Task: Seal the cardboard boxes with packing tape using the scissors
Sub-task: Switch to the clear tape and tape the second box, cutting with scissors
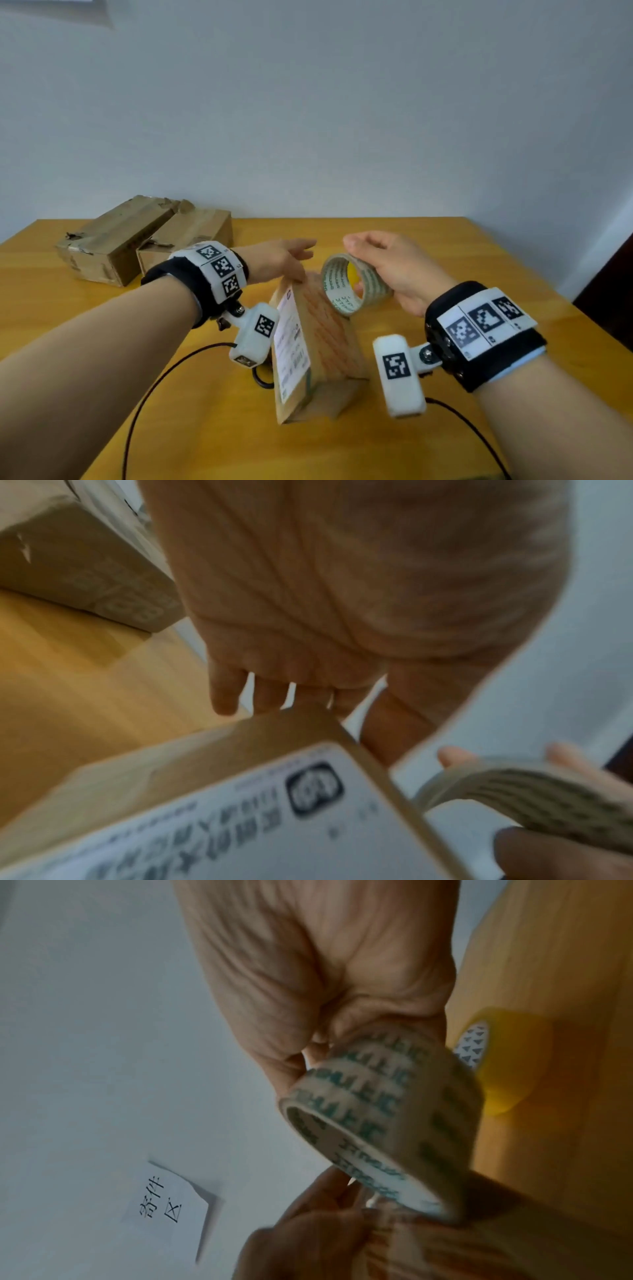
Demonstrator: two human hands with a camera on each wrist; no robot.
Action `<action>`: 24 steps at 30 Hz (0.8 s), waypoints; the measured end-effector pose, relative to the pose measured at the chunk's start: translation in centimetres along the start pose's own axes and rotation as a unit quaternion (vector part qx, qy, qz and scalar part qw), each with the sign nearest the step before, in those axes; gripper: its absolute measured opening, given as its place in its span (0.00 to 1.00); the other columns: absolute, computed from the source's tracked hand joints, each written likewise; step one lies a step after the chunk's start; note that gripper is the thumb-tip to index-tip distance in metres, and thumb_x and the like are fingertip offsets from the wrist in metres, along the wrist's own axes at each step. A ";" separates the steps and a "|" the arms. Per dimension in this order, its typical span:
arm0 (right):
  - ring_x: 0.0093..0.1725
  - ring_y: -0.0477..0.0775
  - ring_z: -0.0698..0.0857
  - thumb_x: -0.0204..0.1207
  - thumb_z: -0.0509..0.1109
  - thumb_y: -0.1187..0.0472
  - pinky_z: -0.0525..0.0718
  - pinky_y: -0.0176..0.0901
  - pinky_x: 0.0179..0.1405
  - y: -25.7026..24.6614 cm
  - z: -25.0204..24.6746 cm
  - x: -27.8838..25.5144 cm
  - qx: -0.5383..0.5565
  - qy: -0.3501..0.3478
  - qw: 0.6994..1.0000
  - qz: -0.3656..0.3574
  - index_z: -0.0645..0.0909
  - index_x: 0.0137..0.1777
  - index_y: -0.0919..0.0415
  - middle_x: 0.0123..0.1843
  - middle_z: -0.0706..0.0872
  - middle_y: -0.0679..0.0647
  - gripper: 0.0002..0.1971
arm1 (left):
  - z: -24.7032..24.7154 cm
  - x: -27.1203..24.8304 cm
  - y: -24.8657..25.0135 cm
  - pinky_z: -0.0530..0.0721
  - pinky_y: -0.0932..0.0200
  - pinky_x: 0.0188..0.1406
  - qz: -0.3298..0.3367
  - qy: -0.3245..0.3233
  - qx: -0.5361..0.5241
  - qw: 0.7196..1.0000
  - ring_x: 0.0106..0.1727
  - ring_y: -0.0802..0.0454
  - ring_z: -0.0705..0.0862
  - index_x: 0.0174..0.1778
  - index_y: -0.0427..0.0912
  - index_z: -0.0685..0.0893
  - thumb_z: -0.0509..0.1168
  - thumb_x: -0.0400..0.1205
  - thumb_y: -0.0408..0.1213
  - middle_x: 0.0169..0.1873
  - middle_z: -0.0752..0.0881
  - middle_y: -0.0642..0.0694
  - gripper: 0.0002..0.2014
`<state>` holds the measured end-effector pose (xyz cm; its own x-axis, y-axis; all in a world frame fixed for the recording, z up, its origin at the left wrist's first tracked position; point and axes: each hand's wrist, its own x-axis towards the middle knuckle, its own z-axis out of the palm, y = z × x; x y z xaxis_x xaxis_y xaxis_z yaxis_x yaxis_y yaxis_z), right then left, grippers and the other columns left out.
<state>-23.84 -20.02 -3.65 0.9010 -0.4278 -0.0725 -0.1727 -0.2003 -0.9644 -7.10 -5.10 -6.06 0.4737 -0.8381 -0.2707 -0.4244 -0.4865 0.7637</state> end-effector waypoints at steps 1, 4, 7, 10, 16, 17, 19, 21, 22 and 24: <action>0.43 0.51 0.92 0.81 0.73 0.51 0.91 0.51 0.48 -0.2 0.0 0.2 0.001 -0.001 1.000 -0.006 0.88 0.54 0.53 0.46 0.93 0.51 0.08 | 0.0 -0.7 0.4 0.61 0.48 0.83 0.002 -0.037 0.011 0.999 0.85 0.51 0.60 0.86 0.58 0.51 0.73 0.68 0.47 0.84 0.62 0.53 0.52; 0.38 0.50 0.92 0.81 0.74 0.53 0.92 0.48 0.40 -0.9 0.3 0.7 0.003 -0.021 1.000 -0.010 0.88 0.53 0.55 0.42 0.93 0.52 0.07 | 0.4 -2.0 0.7 0.58 0.49 0.84 -0.003 -0.110 0.110 0.988 0.86 0.54 0.52 0.81 0.63 0.26 0.79 0.61 0.61 0.86 0.48 0.56 0.70; 0.32 0.48 0.90 0.81 0.74 0.54 0.91 0.44 0.33 -1.5 0.9 1.0 0.018 -0.033 0.999 -0.004 0.87 0.55 0.59 0.41 0.92 0.55 0.09 | 1.3 -2.0 0.3 0.60 0.48 0.84 -0.003 -0.092 0.117 0.989 0.85 0.56 0.57 0.76 0.62 0.18 0.82 0.56 0.66 0.86 0.49 0.56 0.78; 0.37 0.51 0.91 0.82 0.74 0.54 0.92 0.45 0.35 -2.4 1.1 1.4 0.034 0.002 0.999 -0.025 0.87 0.55 0.60 0.44 0.91 0.57 0.10 | 1.6 -1.6 0.3 0.63 0.64 0.74 -0.005 -0.030 0.079 0.996 0.76 0.65 0.62 0.82 0.56 0.24 0.81 0.70 0.51 0.77 0.63 0.63 0.69; 0.49 0.57 0.92 0.84 0.72 0.53 0.91 0.54 0.50 -4.3 -0.4 2.6 -0.003 0.024 0.999 -0.026 0.86 0.58 0.56 0.54 0.92 0.59 0.09 | 2.9 0.0 0.6 0.67 0.47 0.79 -0.020 0.063 0.055 0.996 0.82 0.48 0.64 0.87 0.53 0.37 0.79 0.72 0.52 0.83 0.64 0.51 0.61; 0.48 0.56 0.91 0.84 0.71 0.54 0.90 0.52 0.48 -4.1 -0.7 2.6 -0.009 0.018 1.000 -0.016 0.86 0.59 0.55 0.54 0.92 0.58 0.08 | 2.9 0.3 0.9 0.64 0.46 0.80 -0.012 0.076 0.073 0.994 0.84 0.47 0.61 0.87 0.50 0.38 0.79 0.72 0.51 0.84 0.61 0.50 0.61; 0.48 0.55 0.90 0.84 0.71 0.55 0.89 0.51 0.46 -3.7 -0.9 2.4 -0.010 0.009 1.000 0.004 0.85 0.60 0.54 0.53 0.91 0.57 0.08 | 2.9 0.5 1.7 0.61 0.50 0.79 0.025 0.088 0.078 0.993 0.85 0.48 0.57 0.87 0.48 0.38 0.81 0.71 0.46 0.85 0.57 0.50 0.62; 0.50 0.56 0.90 0.83 0.72 0.56 0.89 0.51 0.46 -3.1 -0.9 2.1 -0.013 0.008 1.000 0.016 0.85 0.60 0.54 0.54 0.91 0.57 0.08 | 3.3 0.8 2.1 0.61 0.59 0.74 0.035 0.059 0.043 0.997 0.84 0.52 0.58 0.86 0.50 0.35 0.82 0.69 0.40 0.85 0.57 0.52 0.65; 0.51 0.56 0.90 0.83 0.72 0.57 0.88 0.51 0.46 -2.8 -0.8 1.9 -0.015 0.008 1.000 0.019 0.85 0.60 0.54 0.55 0.91 0.57 0.08 | 3.6 0.9 2.1 0.61 0.62 0.72 0.031 0.043 0.030 0.998 0.84 0.53 0.59 0.86 0.51 0.33 0.82 0.69 0.39 0.85 0.58 0.52 0.66; 0.52 0.57 0.90 0.83 0.72 0.58 0.88 0.51 0.47 -2.4 -0.6 1.7 -0.011 0.004 0.999 0.031 0.84 0.59 0.55 0.55 0.91 0.58 0.08 | 4.1 1.2 1.6 0.61 0.65 0.69 0.024 0.027 0.007 0.999 0.83 0.55 0.61 0.86 0.52 0.33 0.81 0.71 0.38 0.85 0.60 0.51 0.65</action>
<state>-22.18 -20.79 -1.25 0.8852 -0.4469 -0.1295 -0.2364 -0.1921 -0.9525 -10.36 -7.89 -7.51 0.4935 -0.8458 -0.2026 -0.4572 -0.4505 0.7669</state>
